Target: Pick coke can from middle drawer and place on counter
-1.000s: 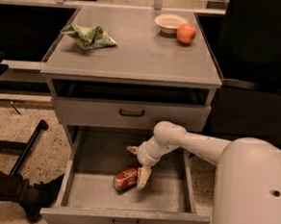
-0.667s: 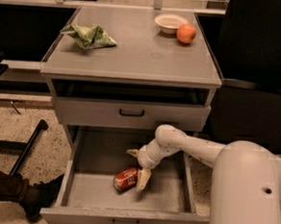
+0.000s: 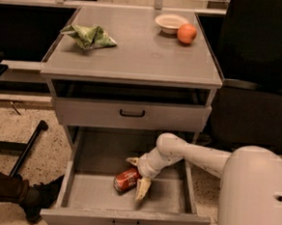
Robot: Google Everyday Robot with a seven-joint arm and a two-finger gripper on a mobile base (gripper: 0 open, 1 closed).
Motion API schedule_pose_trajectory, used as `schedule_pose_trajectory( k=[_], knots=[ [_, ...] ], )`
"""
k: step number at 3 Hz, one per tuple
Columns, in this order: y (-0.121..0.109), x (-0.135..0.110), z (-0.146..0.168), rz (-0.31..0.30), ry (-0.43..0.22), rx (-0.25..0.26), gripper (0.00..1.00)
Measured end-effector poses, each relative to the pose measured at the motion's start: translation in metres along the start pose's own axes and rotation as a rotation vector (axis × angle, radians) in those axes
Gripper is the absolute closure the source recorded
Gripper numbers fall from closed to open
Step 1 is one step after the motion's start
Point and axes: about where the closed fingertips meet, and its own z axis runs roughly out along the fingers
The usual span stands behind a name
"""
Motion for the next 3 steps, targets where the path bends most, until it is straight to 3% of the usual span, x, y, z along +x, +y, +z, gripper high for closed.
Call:
schedule_pose_trajectory(
  k=[2,3],
  knots=[
    [0.005,-0.001,0.029,-0.021,-0.001,-0.029,0.0],
    [0.005,-0.001,0.029,-0.022,-0.001,-0.03,0.19]
  ],
)
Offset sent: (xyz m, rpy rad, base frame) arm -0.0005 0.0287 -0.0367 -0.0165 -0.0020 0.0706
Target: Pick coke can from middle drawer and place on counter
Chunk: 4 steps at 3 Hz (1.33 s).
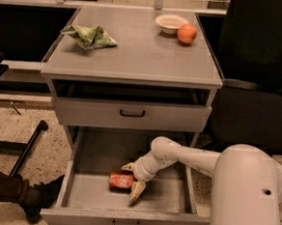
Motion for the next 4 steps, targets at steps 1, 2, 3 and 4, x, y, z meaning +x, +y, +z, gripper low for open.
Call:
schedule_pose_trajectory(
  k=[1,2,3,4],
  knots=[
    [0.0,0.0,0.0,0.0,0.0,0.0,0.42],
    [0.0,0.0,0.0,0.0,0.0,0.0,0.65],
    [0.008,-0.006,-0.01,0.004,-0.014,0.025,0.88],
    [0.021,-0.028,-0.052,-0.031,-0.015,0.128,1.0]
  ],
)
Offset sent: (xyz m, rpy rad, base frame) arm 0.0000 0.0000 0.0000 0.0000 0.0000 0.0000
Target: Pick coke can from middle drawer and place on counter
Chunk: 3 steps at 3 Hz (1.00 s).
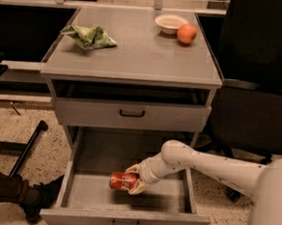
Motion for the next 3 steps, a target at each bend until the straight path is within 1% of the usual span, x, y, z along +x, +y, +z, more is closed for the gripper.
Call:
schedule_pose_trajectory(
  k=[1,2,3],
  knots=[
    [0.021,-0.038,-0.066,-0.068,0.013,0.12,1.0],
    [0.034,-0.085,-0.123,-0.139,0.072,0.172,1.0],
    [0.024,-0.102,-0.151,-0.186,0.121,0.207,1.0]
  ],
)
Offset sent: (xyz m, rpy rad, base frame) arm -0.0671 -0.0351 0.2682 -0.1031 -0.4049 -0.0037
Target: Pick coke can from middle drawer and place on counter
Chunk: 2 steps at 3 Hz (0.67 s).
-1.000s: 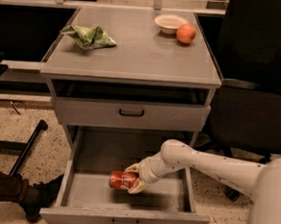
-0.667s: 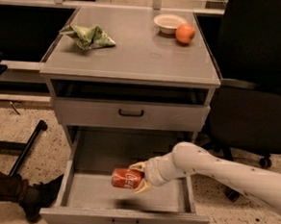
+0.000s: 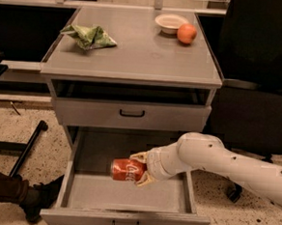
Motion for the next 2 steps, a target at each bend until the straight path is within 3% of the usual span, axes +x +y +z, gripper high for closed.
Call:
schedule_pose_trajectory(
  k=[1,2],
  knots=[
    [0.0,0.0,0.0,0.0,0.0,0.0,1.0],
    [-0.035,-0.024,-0.027,-0.067,-0.007,0.036,1.0]
  ],
)
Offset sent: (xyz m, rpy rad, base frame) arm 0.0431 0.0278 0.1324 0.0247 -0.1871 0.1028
